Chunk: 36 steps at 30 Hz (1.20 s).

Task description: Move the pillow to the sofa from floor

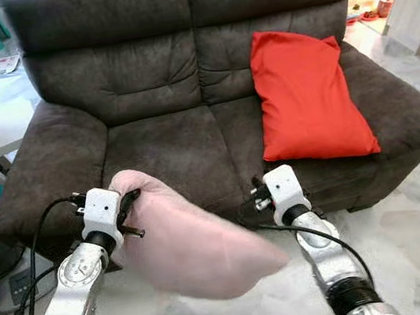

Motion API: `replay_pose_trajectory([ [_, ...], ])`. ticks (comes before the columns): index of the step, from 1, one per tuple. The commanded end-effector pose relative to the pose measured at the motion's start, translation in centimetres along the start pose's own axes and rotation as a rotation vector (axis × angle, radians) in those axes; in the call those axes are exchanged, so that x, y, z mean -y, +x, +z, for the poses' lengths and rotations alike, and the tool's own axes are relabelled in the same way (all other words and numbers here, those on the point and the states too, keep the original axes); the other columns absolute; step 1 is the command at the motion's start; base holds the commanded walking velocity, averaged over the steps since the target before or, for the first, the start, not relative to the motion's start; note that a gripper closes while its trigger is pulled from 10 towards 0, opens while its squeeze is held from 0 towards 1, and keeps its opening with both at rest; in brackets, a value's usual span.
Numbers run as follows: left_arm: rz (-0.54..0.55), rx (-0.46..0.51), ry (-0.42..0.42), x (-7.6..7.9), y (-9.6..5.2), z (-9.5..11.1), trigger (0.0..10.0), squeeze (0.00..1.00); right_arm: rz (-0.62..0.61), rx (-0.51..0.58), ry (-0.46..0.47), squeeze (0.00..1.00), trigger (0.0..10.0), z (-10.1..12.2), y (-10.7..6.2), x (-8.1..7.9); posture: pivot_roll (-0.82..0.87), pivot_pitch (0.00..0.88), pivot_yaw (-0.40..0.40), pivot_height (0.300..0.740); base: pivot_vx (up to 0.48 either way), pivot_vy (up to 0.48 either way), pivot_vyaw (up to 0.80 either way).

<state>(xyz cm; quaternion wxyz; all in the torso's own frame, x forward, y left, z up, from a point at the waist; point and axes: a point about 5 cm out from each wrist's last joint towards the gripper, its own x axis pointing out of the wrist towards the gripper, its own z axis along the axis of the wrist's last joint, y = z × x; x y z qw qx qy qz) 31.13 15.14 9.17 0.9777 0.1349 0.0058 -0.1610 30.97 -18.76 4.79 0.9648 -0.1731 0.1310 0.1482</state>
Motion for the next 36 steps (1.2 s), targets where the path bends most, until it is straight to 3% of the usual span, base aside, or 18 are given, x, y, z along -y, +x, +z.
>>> replay_pose_trajectory([
  [1, -0.029, 0.136, 0.057, -0.2, 1.0, 3.6, 10.0, 0.0, 0.062, -0.035, -0.043, 0.0, 10.0, 0.0, 0.1, -0.1, 0.12, 0.062, -0.01, 0.74, 0.0, 0.0, 0.0],
  [5, -0.047, 0.12, 0.07, 0.0, 1.1, 3.3, 10.0, 0.0, 0.11, -0.041, -0.063, 0.0, 10.0, 0.3, 0.0, 0.0, 0.12, 0.067, -0.008, 0.74, 0.0, 0.0, 0.0],
  [7, -0.056, 0.1, 0.084, 0.2, 1.0, 2.9, 10.0, 0.0, 0.155, -0.061, -0.122, 0.0, 10.0, 0.2, -0.2, 0.0, 0.12, 0.069, -0.008, 0.74, 0.0, 0.0, 0.0],
  [12, -0.074, 0.087, 0.084, 0.3, 0.8, 2.7, 10.0, 0.0, 0.259, -0.127, -0.166, 0.0, 10.0, -0.8, -0.6, -1.1, 0.11, 0.076, -0.003, 0.74, 0.0, 0.0, 0.0],
  [14, -0.087, 0.087, 0.098, 0.2, 0.8, 2.8, 10.0, 0.0, 0.289, -0.159, -0.202, 1.0, 10.0, -1.5, -0.7, -1.9, 0.12, 0.077, -0.001, 0.74, 0.0, 0.0, 0.0],
  [17, -0.095, 0.084, 0.109, 0.1, 0.8, 2.9, 10.0, 0.0, 0.321, -0.199, -0.243, 1.0, 10.0, -2.2, -0.9, -2.8, 0.12, 0.076, 0.001, 0.74, 0.0, 0.0, 0.0],
  [25, -0.124, 0.078, 0.125, 0.4, 0.8, 2.8, 10.0, 0.0, 0.302, -0.212, -0.269, 1.0, 10.0, -2.2, -0.7, -3.0, 0.12, 0.075, 0.001, 0.74, 0.0, 0.0, 0.0],
  [36, -0.141, 0.083, 0.12, 1.1, 1.0, 2.9, 10.0, 0.0, 0.365, -0.264, -0.26, 1.0, 10.0, -2.9, -1.1, -3.4, 0.12, 0.073, -0.002, 0.74, 0.0, 0.0, 0.0],
])
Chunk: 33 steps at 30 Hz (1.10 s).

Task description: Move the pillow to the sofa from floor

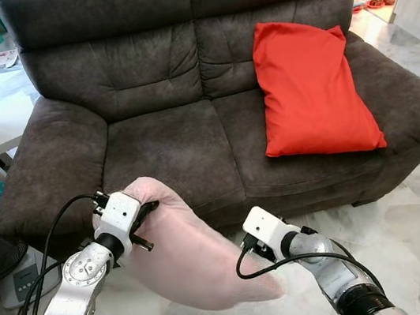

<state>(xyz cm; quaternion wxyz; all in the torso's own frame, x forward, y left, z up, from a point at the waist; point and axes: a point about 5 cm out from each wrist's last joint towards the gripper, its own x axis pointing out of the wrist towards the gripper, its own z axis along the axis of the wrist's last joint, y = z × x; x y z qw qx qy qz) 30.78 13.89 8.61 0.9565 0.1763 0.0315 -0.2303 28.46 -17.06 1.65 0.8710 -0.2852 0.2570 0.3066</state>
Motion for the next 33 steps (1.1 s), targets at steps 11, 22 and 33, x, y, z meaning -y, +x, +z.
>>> replay_pose_trajectory([
  [11, 0.008, 0.117, 0.068, -0.6, 0.6, 3.1, 10.0, 0.0, 0.097, -0.052, 0.002, 1.0, 10.0, -0.5, 0.1, -1.1, 0.12, 0.07, -0.005, 0.74, 0.0, 0.0, 0.0],
  [22, 0.0, 0.123, 0.071, -0.5, 0.8, 3.3, 10.0, 0.0, 0.136, -0.196, -0.041, 0.0, 10.0, -2.9, 0.3, -2.4, 0.12, 0.061, -0.006, 0.74, 0.0, 0.0, 0.0],
  [33, 0.002, 0.131, 0.071, -0.4, 0.8, 3.5, 10.0, 0.0, 0.131, -0.275, 0.005, 0.0, 5.0, -4.3, 0.3, -2.8, 0.12, 0.066, -0.005, 0.74, 0.0, 0.0, 0.0],
])
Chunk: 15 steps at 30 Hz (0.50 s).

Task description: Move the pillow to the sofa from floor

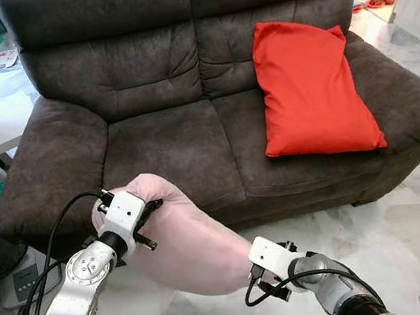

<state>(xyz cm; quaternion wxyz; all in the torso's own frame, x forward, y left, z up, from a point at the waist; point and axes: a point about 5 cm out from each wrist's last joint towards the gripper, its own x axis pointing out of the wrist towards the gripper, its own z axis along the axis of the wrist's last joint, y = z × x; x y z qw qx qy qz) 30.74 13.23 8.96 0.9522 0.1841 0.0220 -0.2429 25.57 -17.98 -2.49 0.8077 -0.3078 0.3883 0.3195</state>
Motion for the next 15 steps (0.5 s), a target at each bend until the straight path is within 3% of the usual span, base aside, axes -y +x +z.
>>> replay_pose_trajectory([
  [1, 0.026, 0.113, 0.05, -1.0, 0.7, 3.0, 10.0, 0.0, 0.029, -0.007, 0.029, 0.0, 0.0, -0.2, 0.3, -0.5, 0.13, 0.067, -0.006, 0.74, 0.0, 0.0, 0.0],
  [3, 0.026, 0.114, 0.049, -0.9, 0.7, 3.0, 10.0, 0.0, 0.051, -0.012, 0.035, 0.0, 0.0, -0.3, 0.4, -0.9, 0.13, 0.068, -0.006, 0.74, 0.0, 0.0, 0.0],
  [4, 0.026, 0.115, 0.049, -0.9, 0.7, 3.1, 10.0, 0.0, 0.07, -0.018, 0.039, 0.0, 7.3, -0.5, 0.5, -1.4, 0.13, 0.068, -0.006, 0.74, 0.0, 0.0, 0.0],
  [5, 0.026, 0.116, 0.049, -0.9, 0.7, 3.1, 10.0, 0.0, 0.081, -0.02, 0.042, 0.0, 10.0, -0.6, 0.6, -1.6, 0.13, 0.068, -0.006, 0.74, 0.0, 0.0, 0.0],
  [15, 0.026, 0.11, 0.052, -1.1, 0.6, 3.0, 10.0, 0.0, 0.087, -0.029, 0.062, 0.0, 10.0, -0.8, 0.9, -1.8, 0.13, 0.072, -0.006, 0.74, 0.0, 0.0, 0.0],
])
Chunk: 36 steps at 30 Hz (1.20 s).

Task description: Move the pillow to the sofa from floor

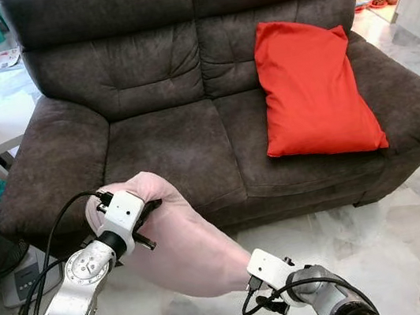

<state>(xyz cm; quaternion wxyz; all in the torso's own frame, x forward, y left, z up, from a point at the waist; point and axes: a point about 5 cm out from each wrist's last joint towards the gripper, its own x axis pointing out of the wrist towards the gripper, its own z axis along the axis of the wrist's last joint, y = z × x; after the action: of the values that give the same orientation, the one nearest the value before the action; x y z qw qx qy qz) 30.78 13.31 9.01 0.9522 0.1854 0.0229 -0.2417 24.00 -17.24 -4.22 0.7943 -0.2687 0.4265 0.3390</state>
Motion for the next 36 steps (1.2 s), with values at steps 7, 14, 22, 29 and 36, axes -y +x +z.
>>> replay_pose_trajectory([
  [7, 0.023, 0.118, 0.046, -0.9, 0.7, 3.1, 10.0, 0.0, -0.086, 0.006, 0.046, 0.0, 10.0, -0.1, 0.2, 0.4, 0.14, 0.071, -0.009, 0.74, 0.0, 0.0, 0.0],
  [14, 0.028, 0.122, 0.04, -1.0, 0.7, 3.3, 10.0, 0.0, -0.076, 0.049, 0.184, 0.0, 10.0, 0.0, 0.5, 0.0, 0.14, 0.075, -0.01, 0.74, 0.0, 0.0, 0.0],
  [22, 0.03, 0.128, 0.026, -1.0, 0.8, 3.4, 10.0, 0.0, -0.078, 0.024, 0.225, 0.0, 10.0, -0.5, 1.0, -1.0, 0.15, 0.078, -0.011, 0.74, 0.0, 0.0, 0.0],
  [29, 0.018, 0.132, 0.018, -1.0, 0.7, 3.5, 10.0, 0.0, -0.121, 0.027, 0.26, 0.0, 10.0, -0.6, 1.1, -1.0, 0.15, 0.078, -0.01, 0.74, 0.0, 0.0, 0.0],
  [36, -0.011, 0.168, -0.004, -0.8, 0.9, 4.3, 10.0, 0.0, -0.158, 0.068, 0.308, 0.0, 10.0, 0.0, 1.0, -0.4, 0.15, 0.074, -0.01, 0.74, 0.0, 0.0, 0.0],
])
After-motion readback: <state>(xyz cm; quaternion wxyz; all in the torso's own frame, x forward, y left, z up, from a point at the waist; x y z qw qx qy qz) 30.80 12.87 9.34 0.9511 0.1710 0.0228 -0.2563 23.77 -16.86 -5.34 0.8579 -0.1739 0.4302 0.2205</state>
